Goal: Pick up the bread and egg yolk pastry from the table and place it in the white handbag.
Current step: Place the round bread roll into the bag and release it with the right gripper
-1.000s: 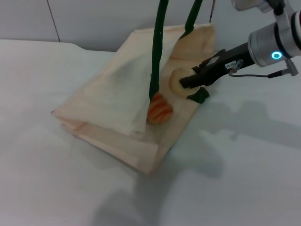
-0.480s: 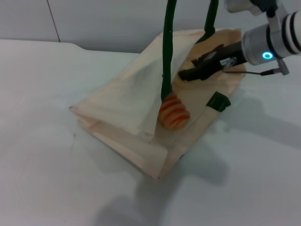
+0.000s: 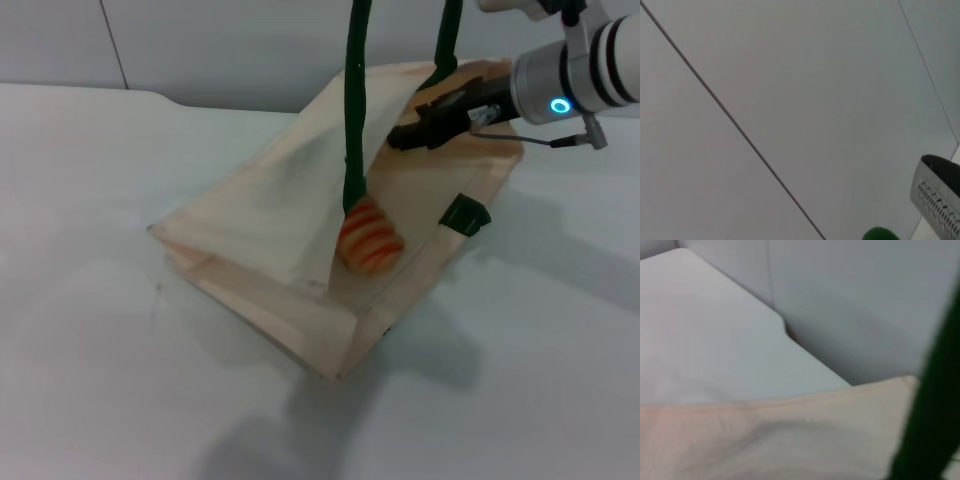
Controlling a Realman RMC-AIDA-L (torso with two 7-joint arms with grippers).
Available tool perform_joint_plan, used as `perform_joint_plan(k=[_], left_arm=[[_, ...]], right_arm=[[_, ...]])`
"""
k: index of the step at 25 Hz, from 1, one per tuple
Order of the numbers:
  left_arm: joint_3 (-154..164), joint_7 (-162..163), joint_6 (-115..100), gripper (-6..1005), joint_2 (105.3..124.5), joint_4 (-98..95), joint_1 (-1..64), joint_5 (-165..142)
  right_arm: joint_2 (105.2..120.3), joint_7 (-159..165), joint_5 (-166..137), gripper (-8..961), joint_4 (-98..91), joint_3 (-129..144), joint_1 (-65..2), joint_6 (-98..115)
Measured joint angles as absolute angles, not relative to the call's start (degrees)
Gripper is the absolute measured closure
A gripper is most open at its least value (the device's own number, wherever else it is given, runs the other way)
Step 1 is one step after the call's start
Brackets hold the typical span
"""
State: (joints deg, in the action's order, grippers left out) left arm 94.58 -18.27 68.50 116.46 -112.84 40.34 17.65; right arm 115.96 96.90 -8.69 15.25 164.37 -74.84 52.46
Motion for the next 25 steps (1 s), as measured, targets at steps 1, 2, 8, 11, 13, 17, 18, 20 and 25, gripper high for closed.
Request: perform_joint_plan(k=[1, 2, 8, 11, 13, 17, 18, 20, 25], left_arm=[[94.5, -18.3, 68.5, 793, 116.45, -112.8, 40.3, 17.6], [94.4, -18.3, 68.5, 792, 116.45, -112.8, 40.2, 17.6], [94.0, -18.3, 68.4, 789, 116.42, -112.5, 39.8, 16.8], [94.0, -18.1, 68.3, 787, 116.46, -112.3, 39.1, 15.8], [93.7, -18.1, 68.3, 786, 116.46, -112.2, 38.6, 15.4], [92.2, -18.1, 68.2, 784, 116.43, -111.9, 37.1, 15.3], [91.7, -18.1, 67.8, 783, 116.44, -111.7, 36.5, 15.4], [91.0, -18.1, 66.8, 782, 116.47, -111.0, 35.6, 15.6], [90.4, -18.1, 63.9, 779, 116.46, -109.7, 33.8, 15.9]], right_arm=[[115.96, 97.3, -8.7, 511, 15.2, 164.5, -74.7, 51.9], [115.96, 97.6, -8.7, 527, 15.1, 164.6, -74.6, 51.7], [115.91, 98.0, -9.0, 293, 15.1, 164.7, -73.8, 52.2], [115.89, 99.6, -10.5, 199, 15.5, 164.8, -73.4, 52.9], [115.88, 101.3, -12.7, 137, 15.9, 164.8, -73.1, 53.7], [115.95, 103.5, -15.3, 139, 18.4, 164.7, -72.0, 56.9], [116.02, 103.6, -15.0, 140, 20.5, 164.6, -71.1, 58.2], [116.04, 103.8, -14.9, 141, 21.8, 164.5, -70.5, 58.8], [116.16, 104.2, -14.7, 142, 28.2, 164.4, -69.0, 61.3]])
